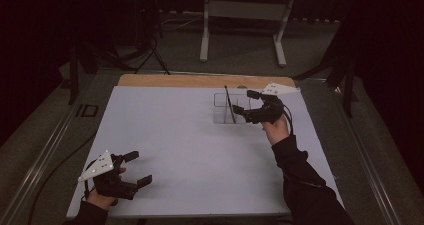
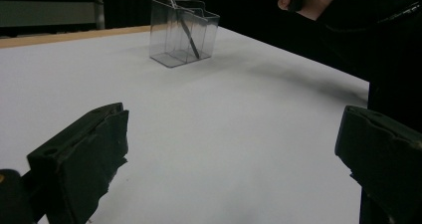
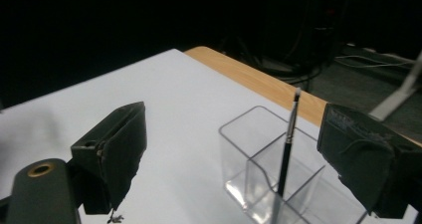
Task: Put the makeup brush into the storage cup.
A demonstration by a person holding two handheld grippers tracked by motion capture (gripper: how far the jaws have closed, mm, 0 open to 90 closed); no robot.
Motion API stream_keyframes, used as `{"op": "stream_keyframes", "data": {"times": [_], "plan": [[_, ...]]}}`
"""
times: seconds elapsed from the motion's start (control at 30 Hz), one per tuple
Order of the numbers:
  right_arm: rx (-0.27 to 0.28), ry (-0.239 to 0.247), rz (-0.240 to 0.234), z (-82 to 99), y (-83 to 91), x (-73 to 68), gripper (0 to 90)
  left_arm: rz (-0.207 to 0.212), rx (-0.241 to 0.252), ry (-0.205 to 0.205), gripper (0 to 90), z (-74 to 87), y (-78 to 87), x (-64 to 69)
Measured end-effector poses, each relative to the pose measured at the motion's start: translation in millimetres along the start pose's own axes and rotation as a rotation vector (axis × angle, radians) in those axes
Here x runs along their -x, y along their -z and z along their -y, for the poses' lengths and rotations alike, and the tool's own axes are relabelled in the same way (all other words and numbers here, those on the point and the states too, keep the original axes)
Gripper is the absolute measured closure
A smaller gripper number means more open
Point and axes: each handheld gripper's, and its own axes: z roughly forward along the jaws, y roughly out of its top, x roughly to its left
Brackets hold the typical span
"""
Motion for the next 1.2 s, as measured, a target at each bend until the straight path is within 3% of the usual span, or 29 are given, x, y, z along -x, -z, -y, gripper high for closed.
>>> {"op": "stream_keyframes", "data": {"times": [0.17, 0.37, 0.63, 0.73, 1.0, 1.2], "plan": [[0.022, -0.034, -0.049, 5.5, 9.5, -2.1, 12.0, 0.003, -0.001, -0.002, 1.6, -0.2, 0.0, 0.3], [0.004, -0.002, -0.058, 12.5, 19.5, -12.1, 12.3, 0.004, -0.001, -0.002, 1.6, -0.4, -0.3, 0.6], [0.005, 0.029, -0.107, 24.2, 34.8, -30.1, 12.3, 0.005, -0.002, -0.004, 1.6, -0.5, -0.4, 0.7], [-0.008, 0.064, -0.128, 27.8, 39.5, -37.6, 12.3, 0.005, -0.004, -0.004, 1.6, -0.5, -0.7, 0.7], [-0.011, 0.045, -0.180, 37.6, 54.8, -47.3, 13.3, 0.007, 0.003, -0.007, 1.6, -0.7, -0.5, 0.9], [-0.039, 0.068, -0.215, 50.9, 64.0, -55.2, 13.3, 0.012, -0.001, -0.008, 1.6, -0.8, -1.1, 1.7]]}}
